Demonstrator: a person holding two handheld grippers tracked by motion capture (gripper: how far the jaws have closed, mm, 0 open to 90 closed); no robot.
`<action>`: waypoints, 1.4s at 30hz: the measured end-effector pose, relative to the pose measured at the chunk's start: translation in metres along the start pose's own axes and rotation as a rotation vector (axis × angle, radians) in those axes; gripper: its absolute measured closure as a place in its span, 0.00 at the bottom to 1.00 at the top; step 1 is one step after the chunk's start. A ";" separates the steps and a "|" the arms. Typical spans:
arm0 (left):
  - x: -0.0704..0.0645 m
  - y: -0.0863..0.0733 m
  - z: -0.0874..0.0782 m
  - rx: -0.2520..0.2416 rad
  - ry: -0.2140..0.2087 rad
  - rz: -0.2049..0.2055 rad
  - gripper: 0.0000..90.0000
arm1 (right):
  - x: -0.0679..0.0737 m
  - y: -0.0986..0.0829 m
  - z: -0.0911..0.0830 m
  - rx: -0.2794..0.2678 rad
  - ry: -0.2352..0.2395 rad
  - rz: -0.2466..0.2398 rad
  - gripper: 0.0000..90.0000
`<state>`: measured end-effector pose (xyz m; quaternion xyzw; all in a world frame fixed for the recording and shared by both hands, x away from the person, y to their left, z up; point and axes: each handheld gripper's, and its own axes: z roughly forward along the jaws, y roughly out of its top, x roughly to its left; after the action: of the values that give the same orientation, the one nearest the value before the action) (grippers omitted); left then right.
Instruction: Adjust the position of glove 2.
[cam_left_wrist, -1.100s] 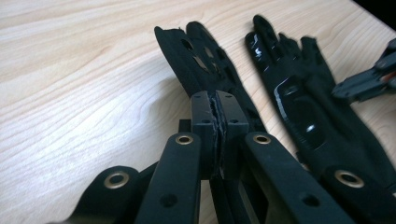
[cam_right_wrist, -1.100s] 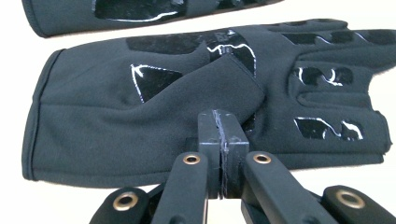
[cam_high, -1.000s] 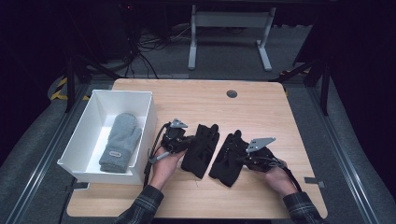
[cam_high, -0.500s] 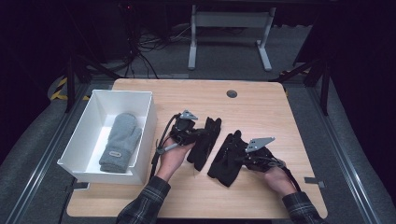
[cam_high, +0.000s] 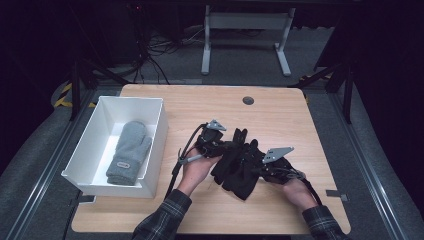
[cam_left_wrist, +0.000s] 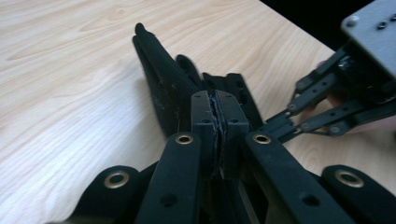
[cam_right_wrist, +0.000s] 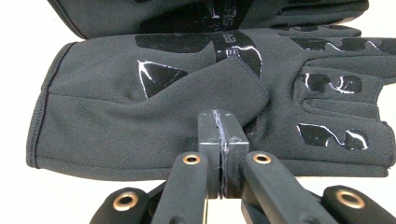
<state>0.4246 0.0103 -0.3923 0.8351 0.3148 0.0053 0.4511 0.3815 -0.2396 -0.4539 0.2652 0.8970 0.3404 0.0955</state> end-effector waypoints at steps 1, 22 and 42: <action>-0.002 0.001 0.002 0.005 -0.007 0.005 0.98 | 0.000 0.000 0.001 -0.001 0.000 0.001 1.00; -0.023 -0.008 0.039 0.077 -0.068 0.023 0.98 | 0.002 0.017 0.018 -0.019 -0.001 -0.002 1.00; -0.029 -0.019 0.060 0.113 -0.081 0.009 0.98 | -0.007 0.006 0.008 -0.009 -0.032 0.031 1.00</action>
<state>0.4093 -0.0427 -0.4342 0.8602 0.2924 -0.0445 0.4155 0.3930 -0.2350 -0.4560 0.2840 0.8896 0.3418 0.1056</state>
